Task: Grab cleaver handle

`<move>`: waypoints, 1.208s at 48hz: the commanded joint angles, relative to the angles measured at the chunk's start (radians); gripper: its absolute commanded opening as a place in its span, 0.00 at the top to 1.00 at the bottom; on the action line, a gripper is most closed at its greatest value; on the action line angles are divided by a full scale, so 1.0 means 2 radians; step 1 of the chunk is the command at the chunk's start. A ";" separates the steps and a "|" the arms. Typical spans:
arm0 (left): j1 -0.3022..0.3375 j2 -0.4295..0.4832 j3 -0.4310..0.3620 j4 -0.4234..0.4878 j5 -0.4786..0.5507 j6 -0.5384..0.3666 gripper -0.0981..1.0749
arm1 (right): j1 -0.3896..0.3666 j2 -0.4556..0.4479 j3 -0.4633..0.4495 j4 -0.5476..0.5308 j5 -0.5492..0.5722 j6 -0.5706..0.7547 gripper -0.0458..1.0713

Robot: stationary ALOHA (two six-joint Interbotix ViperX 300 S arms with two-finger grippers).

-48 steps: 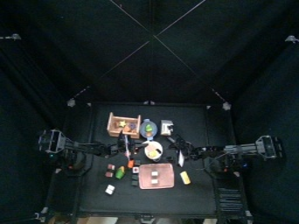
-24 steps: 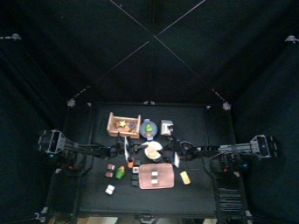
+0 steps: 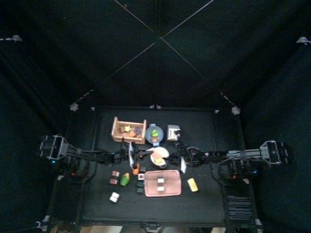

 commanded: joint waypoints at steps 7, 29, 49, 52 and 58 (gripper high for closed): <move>0.002 -0.003 -0.005 -0.012 -0.005 0.002 0.18 | -0.005 -0.012 -0.001 0.008 -0.002 0.000 0.59; 0.015 -0.021 0.021 -0.011 -0.005 0.009 0.08 | -0.008 -0.032 0.004 0.149 0.031 0.005 0.59; 0.061 -0.110 0.107 -0.012 -0.002 0.013 0.08 | -0.010 -0.078 -0.106 0.285 0.321 -0.001 0.59; 0.061 -0.120 0.117 -0.012 0.000 0.014 0.08 | -0.011 -0.080 -0.124 0.310 0.341 -0.004 0.59; 0.067 -0.136 0.130 -0.012 0.005 0.013 0.08 | -0.015 -0.081 -0.166 0.364 0.394 -0.028 0.59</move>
